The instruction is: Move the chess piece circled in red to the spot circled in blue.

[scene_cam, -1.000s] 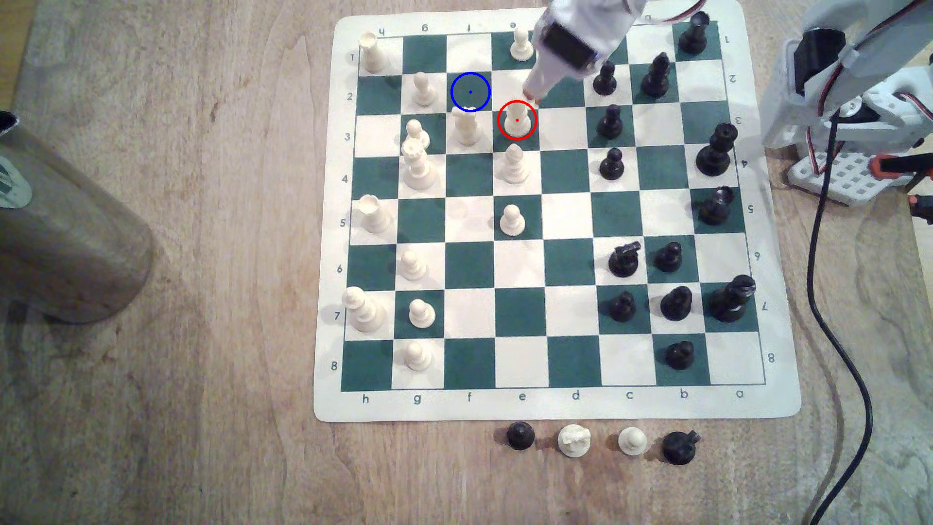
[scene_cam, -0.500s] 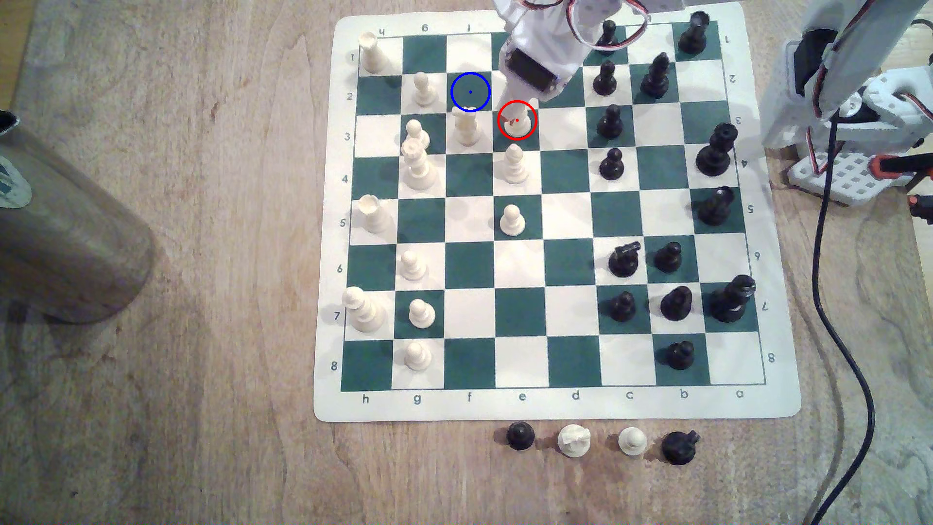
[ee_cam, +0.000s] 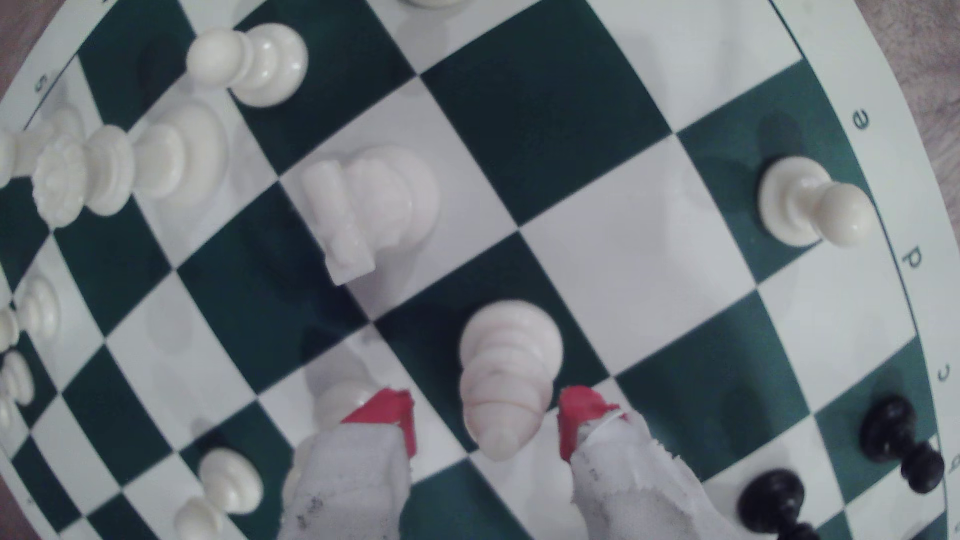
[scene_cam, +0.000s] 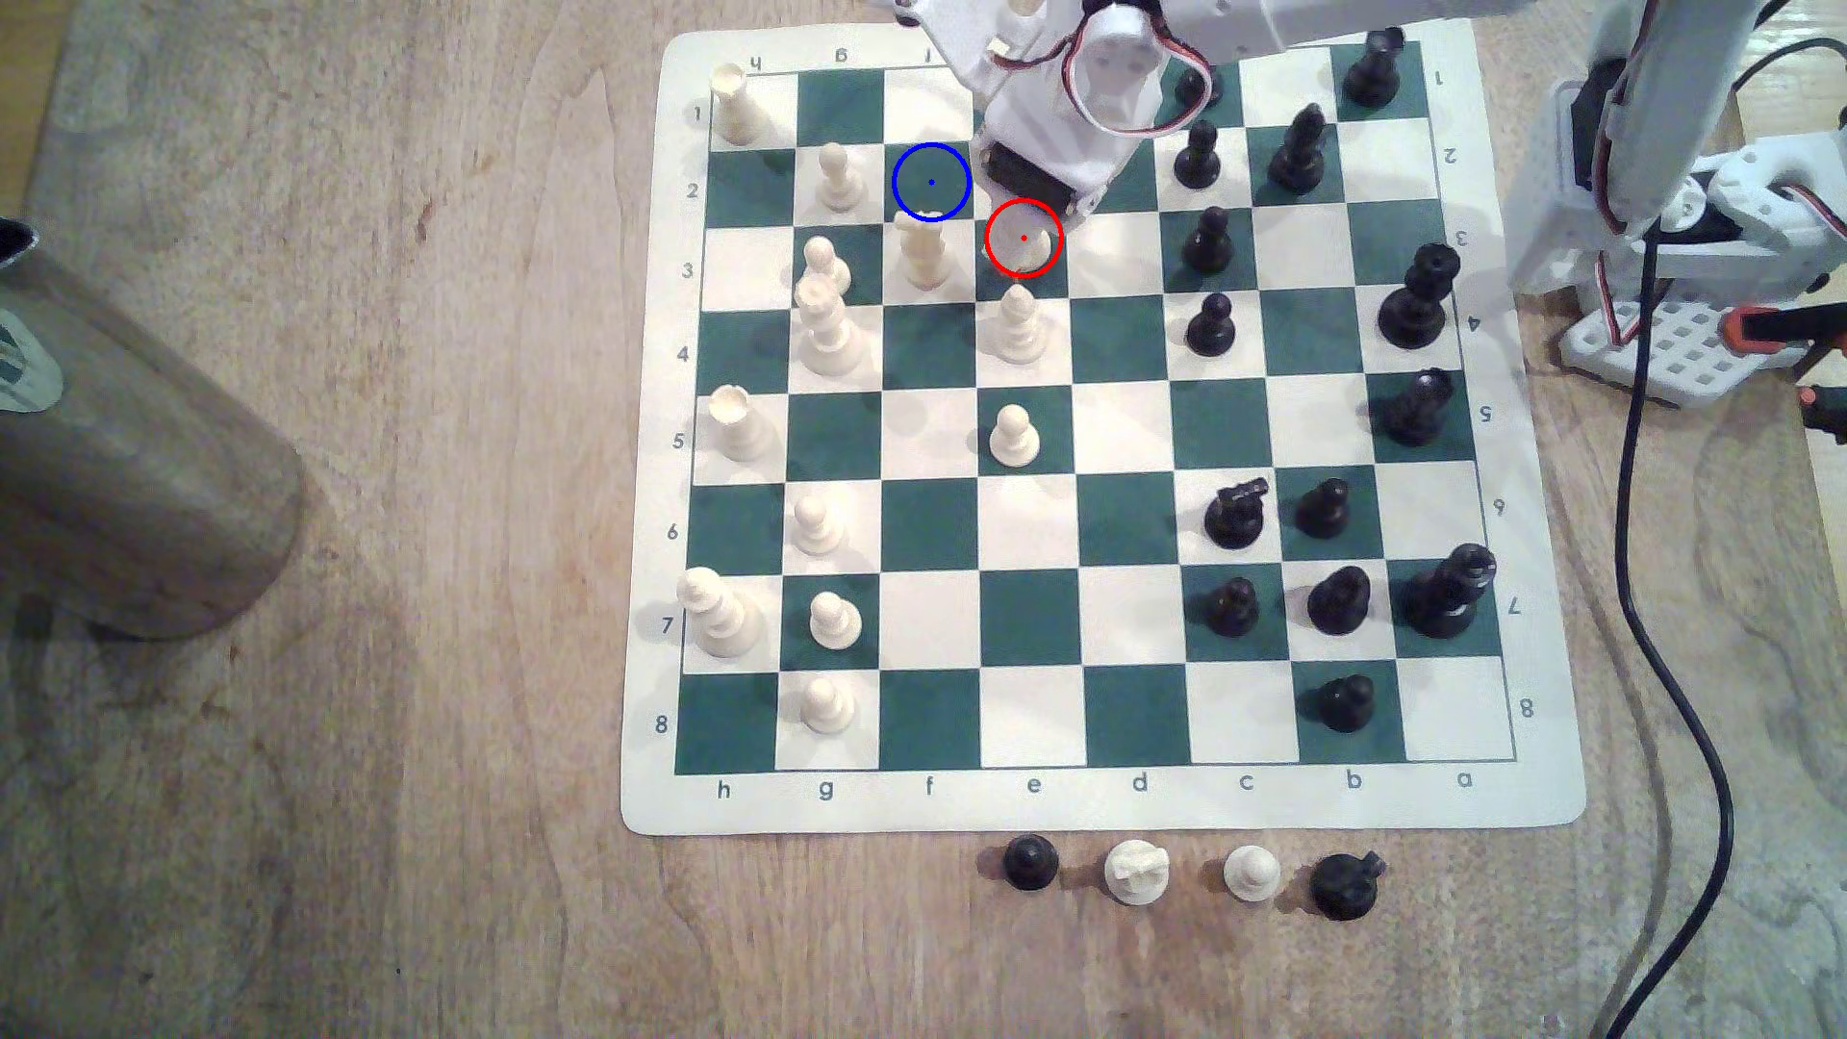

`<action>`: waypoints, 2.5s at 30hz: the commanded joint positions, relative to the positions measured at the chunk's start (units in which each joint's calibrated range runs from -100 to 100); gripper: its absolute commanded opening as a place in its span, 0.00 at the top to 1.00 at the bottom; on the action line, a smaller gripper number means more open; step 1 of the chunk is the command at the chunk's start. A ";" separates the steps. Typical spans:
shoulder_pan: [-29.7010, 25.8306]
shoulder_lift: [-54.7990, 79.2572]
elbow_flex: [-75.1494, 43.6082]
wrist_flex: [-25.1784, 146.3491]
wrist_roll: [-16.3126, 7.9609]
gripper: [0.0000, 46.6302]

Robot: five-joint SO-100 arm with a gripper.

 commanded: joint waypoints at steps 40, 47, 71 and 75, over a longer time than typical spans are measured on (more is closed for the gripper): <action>0.93 0.06 -5.14 -3.44 1.76 0.73; 2.10 -0.37 -4.24 -4.01 2.44 0.69; -0.01 -10.81 -7.32 0.25 1.12 1.00; 0.07 -11.66 -10.58 1.39 0.88 0.99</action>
